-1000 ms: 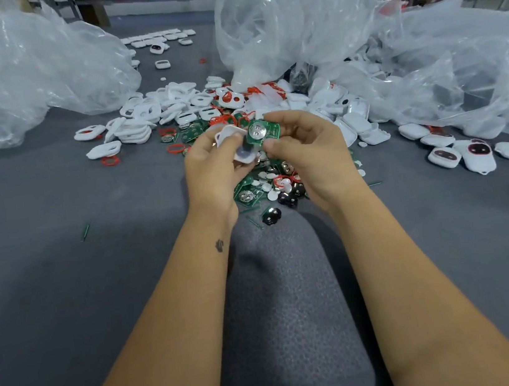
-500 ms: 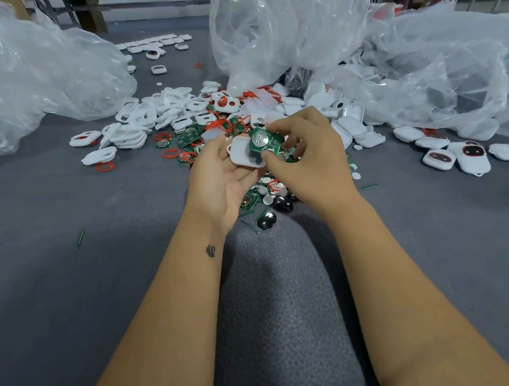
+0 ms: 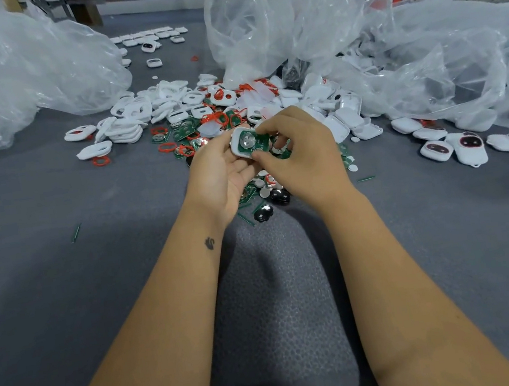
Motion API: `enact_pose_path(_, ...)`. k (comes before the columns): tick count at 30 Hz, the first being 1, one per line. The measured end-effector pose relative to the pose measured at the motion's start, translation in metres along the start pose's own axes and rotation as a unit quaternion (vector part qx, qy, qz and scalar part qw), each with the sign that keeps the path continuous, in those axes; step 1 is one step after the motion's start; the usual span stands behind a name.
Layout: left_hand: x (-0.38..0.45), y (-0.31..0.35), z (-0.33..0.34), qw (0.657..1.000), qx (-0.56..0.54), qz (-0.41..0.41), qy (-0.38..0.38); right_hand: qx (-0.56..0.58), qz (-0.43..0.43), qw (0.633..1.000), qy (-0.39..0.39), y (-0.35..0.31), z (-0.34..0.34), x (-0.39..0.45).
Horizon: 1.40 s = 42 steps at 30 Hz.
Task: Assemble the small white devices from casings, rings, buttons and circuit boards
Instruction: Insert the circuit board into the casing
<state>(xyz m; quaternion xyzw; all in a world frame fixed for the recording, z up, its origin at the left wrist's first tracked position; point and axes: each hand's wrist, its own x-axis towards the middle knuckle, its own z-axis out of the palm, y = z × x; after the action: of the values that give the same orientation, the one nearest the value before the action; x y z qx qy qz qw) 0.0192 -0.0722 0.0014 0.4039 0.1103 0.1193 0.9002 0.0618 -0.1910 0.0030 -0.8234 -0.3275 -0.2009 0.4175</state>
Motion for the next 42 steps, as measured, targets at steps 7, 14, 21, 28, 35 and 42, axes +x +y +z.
enact_pose_path(7,0.001,0.0,0.0,1.0,-0.016,-0.003,0.0,0.004,0.006,1.0,0.004,-0.001,0.001,-0.001)
enact_pose_path(14,0.001,-0.001,-0.003,1.0,-0.011,-0.008,-0.009,0.015,0.012,1.0,0.0,0.0,0.002,-0.001)
enact_pose_path(21,0.001,-0.004,-0.008,0.997,0.049,0.044,-0.031,0.024,0.0,1.0,0.005,0.0,0.004,-0.001)
enact_pose_path(28,0.001,-0.005,-0.007,0.995,0.048,0.063,-0.056,0.092,0.055,0.993,0.053,0.0,0.008,-0.002)
enact_pose_path(35,-0.002,-0.005,-0.005,0.993,0.063,0.065,-0.081,0.186,0.194,0.962,0.041,-0.008,0.004,0.003)
enact_pose_path(42,-0.007,-0.007,-0.003,0.98,0.176,0.081,-0.045,0.234,0.23,0.944,0.035,-0.006,0.002,0.002)
